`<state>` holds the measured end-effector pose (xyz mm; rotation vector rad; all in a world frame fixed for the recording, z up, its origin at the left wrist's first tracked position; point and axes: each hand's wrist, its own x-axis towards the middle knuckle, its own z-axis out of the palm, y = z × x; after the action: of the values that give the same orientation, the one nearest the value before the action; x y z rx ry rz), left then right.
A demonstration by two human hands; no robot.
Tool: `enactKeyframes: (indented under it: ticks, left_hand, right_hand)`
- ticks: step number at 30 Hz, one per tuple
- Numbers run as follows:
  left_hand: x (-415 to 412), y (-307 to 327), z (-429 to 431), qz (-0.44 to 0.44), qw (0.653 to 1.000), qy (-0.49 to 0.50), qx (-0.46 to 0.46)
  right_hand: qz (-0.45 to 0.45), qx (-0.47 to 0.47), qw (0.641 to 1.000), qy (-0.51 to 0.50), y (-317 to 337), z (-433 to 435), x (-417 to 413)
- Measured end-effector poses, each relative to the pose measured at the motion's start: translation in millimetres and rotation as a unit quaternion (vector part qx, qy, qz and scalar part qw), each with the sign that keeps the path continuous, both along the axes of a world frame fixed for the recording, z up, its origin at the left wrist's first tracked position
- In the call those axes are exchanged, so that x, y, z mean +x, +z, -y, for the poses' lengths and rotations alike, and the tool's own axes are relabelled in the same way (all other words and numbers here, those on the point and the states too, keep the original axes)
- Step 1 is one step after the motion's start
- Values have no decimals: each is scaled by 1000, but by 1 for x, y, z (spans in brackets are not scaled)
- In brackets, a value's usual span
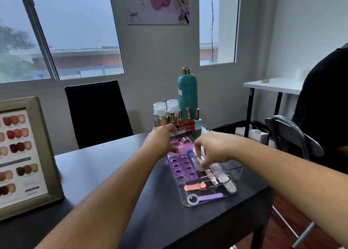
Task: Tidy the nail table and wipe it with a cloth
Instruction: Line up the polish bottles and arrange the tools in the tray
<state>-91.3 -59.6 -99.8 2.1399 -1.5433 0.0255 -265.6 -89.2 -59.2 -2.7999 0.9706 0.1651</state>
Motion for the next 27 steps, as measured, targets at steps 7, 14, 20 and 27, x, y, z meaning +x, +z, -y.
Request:
enactKeyframes:
  ticks: [7,14,20,27]
  left_hand:
    - [1,-2,1,2,1000,0,0]
    - [1,-1,2,1,1000,4,0]
    - [0,-1,1,-1,1000,3,3]
    - [0,2,-2,8,1000,-4,4]
  right_hand:
    - [7,-35,999,-14,4,-4,2]
    - [-44,-30,998,-19,7,-5,2]
    - [-5,-97,995,-8,6,-1,3]
    - [-1,-33,996,81,2,-1,11]
